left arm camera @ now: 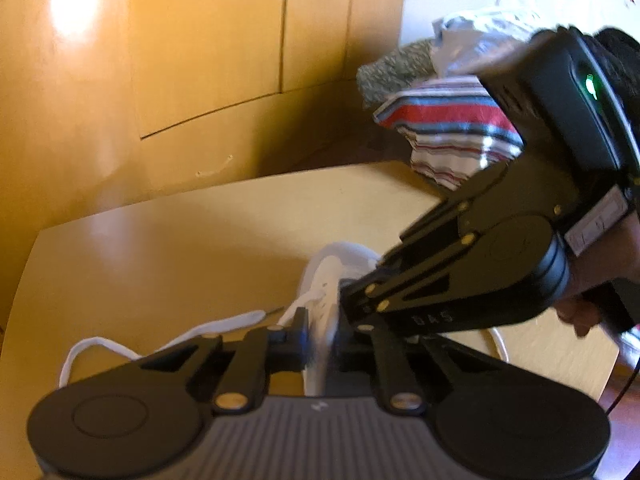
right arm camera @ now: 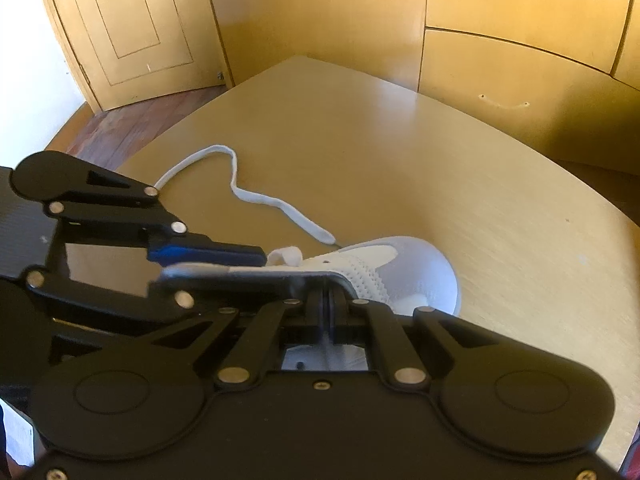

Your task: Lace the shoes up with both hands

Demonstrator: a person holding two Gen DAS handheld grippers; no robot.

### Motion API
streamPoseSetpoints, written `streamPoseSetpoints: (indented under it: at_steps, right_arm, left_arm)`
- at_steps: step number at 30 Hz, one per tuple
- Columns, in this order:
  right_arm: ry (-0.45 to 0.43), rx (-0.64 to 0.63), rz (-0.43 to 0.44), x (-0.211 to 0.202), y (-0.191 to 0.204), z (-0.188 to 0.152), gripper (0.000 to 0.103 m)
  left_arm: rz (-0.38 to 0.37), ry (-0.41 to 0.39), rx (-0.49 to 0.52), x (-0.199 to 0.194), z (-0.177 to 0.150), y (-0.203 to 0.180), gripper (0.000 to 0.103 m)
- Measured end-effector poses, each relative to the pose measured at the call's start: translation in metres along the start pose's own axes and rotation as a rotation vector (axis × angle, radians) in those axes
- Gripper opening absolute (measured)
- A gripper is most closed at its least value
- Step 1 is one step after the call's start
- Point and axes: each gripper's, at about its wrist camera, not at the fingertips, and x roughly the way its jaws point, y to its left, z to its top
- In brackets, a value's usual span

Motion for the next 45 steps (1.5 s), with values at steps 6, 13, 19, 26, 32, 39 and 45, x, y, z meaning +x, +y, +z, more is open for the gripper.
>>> streamPoseSetpoints:
  at_steps: [6,13,19,26,32,39,45]
  right_arm:
    - [0.006,0.002,0.028,-0.003,0.002,0.003,0.003]
    - [-0.021,0.027,0.104,-0.029,-0.005,0.004,0.003]
    - [-0.175,0.156,0.168,-0.08,-0.031,0.003,0.003]
    - [-0.233,0.157,0.163,-0.108,-0.032,0.003,0.003]
    - [-0.147,0.098,0.171,-0.085,-0.015,0.006,0.003]
    - [-0.011,0.045,0.224,-0.025,0.009,0.017,0.003]
    - [0.055,0.04,0.216,0.004,0.017,0.012,0.003]
  left_arm:
    - [-0.031,-0.008,-0.137,0.002,-0.002,0.015,0.012]
    - [-0.024,0.021,-0.058,-0.011,-0.008,0.013,0.017]
    - [-0.02,0.033,-0.001,-0.024,-0.009,0.008,0.017]
    - [-0.06,0.024,-0.07,-0.034,-0.014,0.016,0.012]
    - [-0.089,0.037,-0.12,-0.04,-0.021,0.021,0.012]
    - [-0.125,0.024,-0.287,-0.039,-0.026,0.042,0.012]
    - [-0.127,0.014,-0.33,-0.038,-0.028,0.052,0.012]
